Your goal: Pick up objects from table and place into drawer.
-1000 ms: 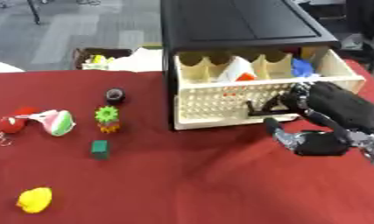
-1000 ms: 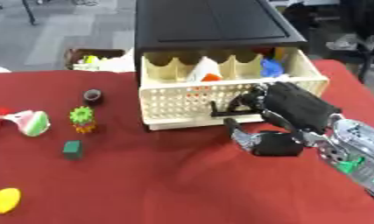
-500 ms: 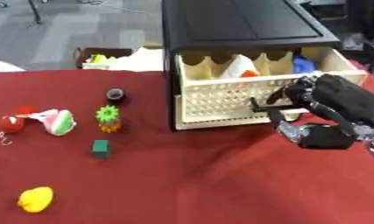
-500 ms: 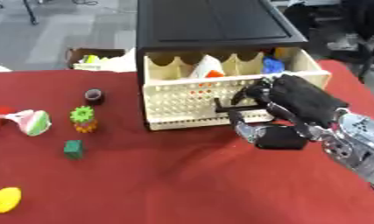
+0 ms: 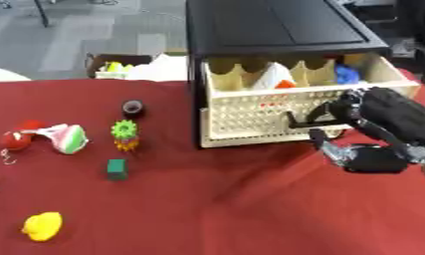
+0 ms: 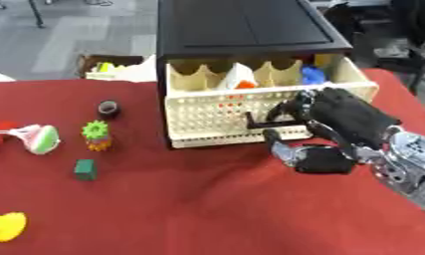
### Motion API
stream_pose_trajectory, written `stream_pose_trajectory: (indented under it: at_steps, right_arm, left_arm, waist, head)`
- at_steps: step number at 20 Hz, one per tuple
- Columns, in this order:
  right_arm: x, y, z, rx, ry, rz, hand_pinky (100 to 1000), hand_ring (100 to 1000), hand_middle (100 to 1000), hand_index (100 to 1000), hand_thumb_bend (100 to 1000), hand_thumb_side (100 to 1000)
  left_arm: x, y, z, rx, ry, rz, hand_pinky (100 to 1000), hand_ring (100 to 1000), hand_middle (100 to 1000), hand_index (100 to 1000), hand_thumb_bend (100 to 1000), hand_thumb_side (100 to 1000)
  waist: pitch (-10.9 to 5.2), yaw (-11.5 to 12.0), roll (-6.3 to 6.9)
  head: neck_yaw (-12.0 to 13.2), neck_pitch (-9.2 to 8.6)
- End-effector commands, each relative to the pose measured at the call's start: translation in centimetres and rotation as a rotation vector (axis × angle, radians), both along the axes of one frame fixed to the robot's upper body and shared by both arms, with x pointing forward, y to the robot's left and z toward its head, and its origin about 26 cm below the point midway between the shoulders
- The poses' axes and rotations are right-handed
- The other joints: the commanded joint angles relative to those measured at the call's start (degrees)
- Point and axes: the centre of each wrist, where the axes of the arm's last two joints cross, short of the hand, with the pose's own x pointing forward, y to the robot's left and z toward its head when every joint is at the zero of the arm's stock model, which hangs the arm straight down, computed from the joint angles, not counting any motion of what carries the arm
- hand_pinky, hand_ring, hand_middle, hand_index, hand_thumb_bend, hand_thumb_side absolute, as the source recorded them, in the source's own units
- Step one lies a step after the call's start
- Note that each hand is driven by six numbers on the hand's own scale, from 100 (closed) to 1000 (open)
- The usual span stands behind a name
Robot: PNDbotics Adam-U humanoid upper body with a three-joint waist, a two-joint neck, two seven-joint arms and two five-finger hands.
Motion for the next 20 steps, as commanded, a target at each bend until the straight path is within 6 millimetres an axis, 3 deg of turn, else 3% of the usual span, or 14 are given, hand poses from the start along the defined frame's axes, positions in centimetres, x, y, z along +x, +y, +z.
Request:
stream_pose_trajectory:
  at_steps: [1,20]
  right_arm:
    - [-0.1,-0.2,0.8,-0.040,-0.024,0.009,100,100,100,711,100,1000]
    - [-0.6,-0.3,-1.6,-0.076,0.025,0.043,100,100,100,709,100,1000]
  left_arm:
    - [-0.2,0.1,0.7,0.012,-0.027,0.000,658,545,682,743,100,808]
    - [-0.3,0.1,0.7,0.012,-0.027,-0.002,658,545,683,744,100,808]
  waist:
    - [-1.04,-0.1,-0.04]
    - [-1.03,-0.3,0.15]
  head:
    - [0.2,-0.70]
    - [0.1,-0.89]
